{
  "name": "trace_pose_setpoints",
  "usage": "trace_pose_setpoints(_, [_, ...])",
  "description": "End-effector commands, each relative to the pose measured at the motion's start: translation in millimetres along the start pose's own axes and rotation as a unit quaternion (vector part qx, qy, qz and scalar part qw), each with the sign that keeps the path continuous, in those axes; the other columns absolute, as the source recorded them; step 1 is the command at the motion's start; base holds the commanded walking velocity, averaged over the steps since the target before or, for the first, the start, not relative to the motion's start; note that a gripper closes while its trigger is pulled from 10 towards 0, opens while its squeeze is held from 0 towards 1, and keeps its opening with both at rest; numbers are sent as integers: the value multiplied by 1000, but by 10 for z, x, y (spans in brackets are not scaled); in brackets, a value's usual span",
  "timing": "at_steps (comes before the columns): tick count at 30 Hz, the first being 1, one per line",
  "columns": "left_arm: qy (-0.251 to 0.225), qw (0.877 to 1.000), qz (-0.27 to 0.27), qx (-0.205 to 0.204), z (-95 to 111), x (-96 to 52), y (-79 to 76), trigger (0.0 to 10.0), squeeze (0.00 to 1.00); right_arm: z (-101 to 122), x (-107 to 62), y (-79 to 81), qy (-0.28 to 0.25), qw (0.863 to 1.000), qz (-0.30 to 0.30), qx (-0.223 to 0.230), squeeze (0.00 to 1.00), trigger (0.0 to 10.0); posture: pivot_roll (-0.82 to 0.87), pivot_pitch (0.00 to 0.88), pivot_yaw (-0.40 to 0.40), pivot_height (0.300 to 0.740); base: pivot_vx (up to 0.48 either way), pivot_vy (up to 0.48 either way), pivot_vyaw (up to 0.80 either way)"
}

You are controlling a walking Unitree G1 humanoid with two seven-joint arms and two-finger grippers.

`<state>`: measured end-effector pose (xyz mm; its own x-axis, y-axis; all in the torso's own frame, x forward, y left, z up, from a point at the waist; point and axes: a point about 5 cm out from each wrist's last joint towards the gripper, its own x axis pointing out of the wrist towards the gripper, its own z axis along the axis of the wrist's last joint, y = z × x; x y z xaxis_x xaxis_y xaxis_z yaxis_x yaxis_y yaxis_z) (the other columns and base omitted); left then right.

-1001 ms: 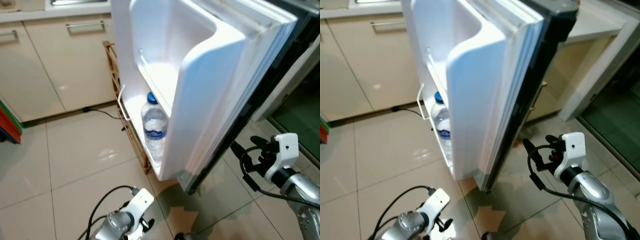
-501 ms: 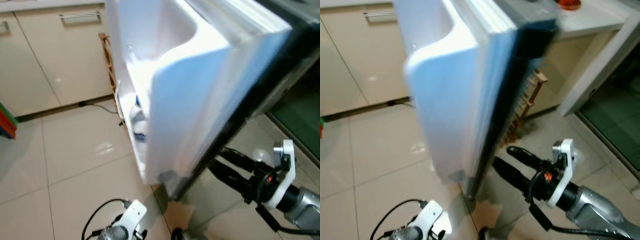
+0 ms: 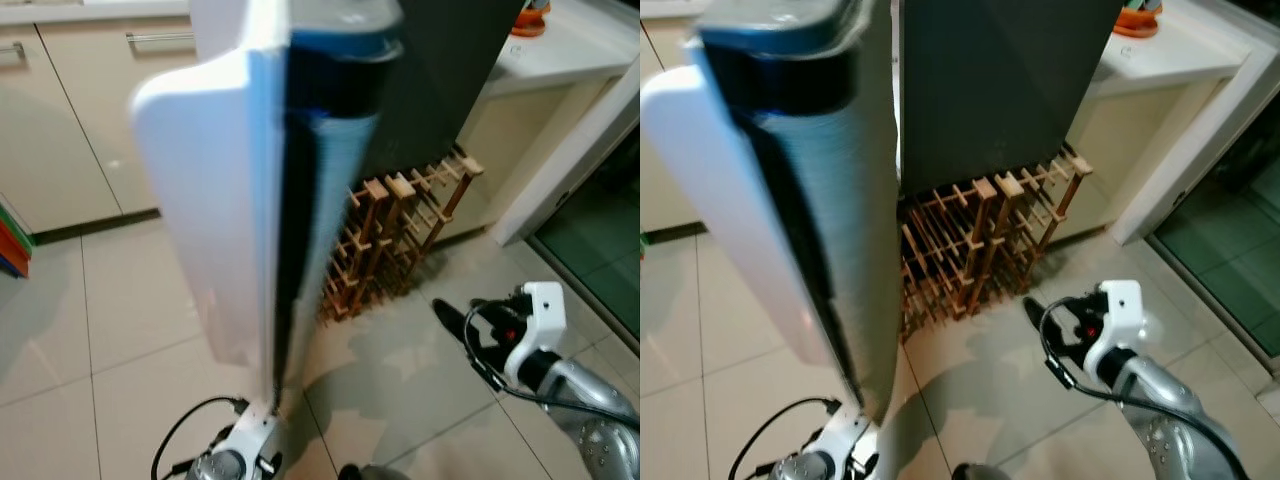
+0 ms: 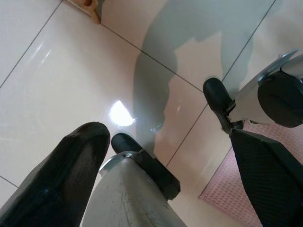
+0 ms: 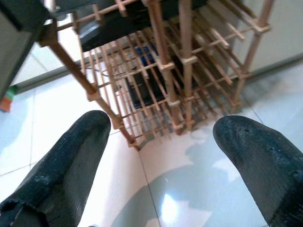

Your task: Restocking fridge

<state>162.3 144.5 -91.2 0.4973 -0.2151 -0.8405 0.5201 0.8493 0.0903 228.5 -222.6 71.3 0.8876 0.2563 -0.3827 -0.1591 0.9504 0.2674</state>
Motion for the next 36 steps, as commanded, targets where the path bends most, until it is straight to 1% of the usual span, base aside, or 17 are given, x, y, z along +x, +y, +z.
trace_pose_setpoints(1, [14,1000,-2,-7,-74,-3,-52,10000,0,31,0,-45,-20,999,-27,-2,0,10000,-98,49,-94,740,0,0,0])
trace_pose_setpoints(2, [16,1000,0,-9,-95,-7,-40,10000,0,44,35,-5,-34,999,-35,-3,0,10000,-99,49,-92,740,0,0,0])
trace_pose_setpoints(3, [16,1000,0,-9,-95,-7,-40,10000,0,44,35,-5,-34,999,-35,-3,0,10000,-99,49,-92,740,0,0,0])
trace_pose_setpoints(6, [20,1000,1,-9,-119,-11,-24,10000,0,32,106,65,-48,998,-38,-5,0,10000,-91,49,-89,740,0,0,0])
trace_pose_setpoints(11, [20,1000,1,-5,-116,-8,-18,10000,0,10,153,90,-56,997,-46,-7,0,10000,-83,47,-87,740,0,0,0])
trace_pose_setpoints(16, [19,1000,3,-1,-117,-12,10,10000,0,-8,197,194,-66,997,-38,-12,0,10000,-80,45,-82,740,0,0,0])
trace_pose_setpoints(20, [20,1000,5,-1,-117,-11,21,10000,0,-35,209,217,-67,997,-38,-12,0,10000,-73,42,-79,740,0,0,0])
trace_pose_setpoints(24, [14,1000,8,1,-95,-10,46,10000,0,-104,222,213,-63,996,-53,-23,0,10000,-62,39,-74,740,0,0,0])
trace_pose_setpoints(26, [-21,1000,18,-11,71,11,120,10000,0,-160,230,162,-67,992,-102,-41,0,10000,-49,25,-53,740,0,0,0])
trace_pose_setpoints(27, [-21,1000,18,-11,71,11,120,10000,0,-160,230,162,-67,992,-102,-41,0,10000,-49,25,-53,740,0,0,0])
trace_pose_setpoints(28, [-39,999,18,-16,168,23,139,10000,0,-156,222,147,-74,989,-117,-51,0,10000,-49,25,-53,740,0,0,0])
trace_pose_setpoints(30, [-57,998,17,-17,253,31,152,10000,0,-153,222,151,-79,987,-124,-62,0,10000,-49,19,-41,740,0,0,0])
trace_pose_setpoints(33, [-83,996,12,-16,398,44,157,10000,0,-134,223,184,-96,985,-133,-57,0,10000,-51,10,-27,740,0,0,0])
trace_pose_setpoints(34, [-114,993,4,-15,557,52,146,10000,0,-108,212,214,-112,982,-139,-59,0,10000,-51,6,-22,740,0,0,0])
trace_pose_setpoints(35, [-124,992,1,-15,608,52,143,10000,0,-101,209,224,-116,981,-140,-61,0,10000,-51,6,-22,740,0,0,0])
trace_pose_setpoints(36, [-124,992,1,-15,608,52,143,10000,0,-101,209,224,-116,981,-140,-61,0,10000,-51,6,-22,740,0,0,0])
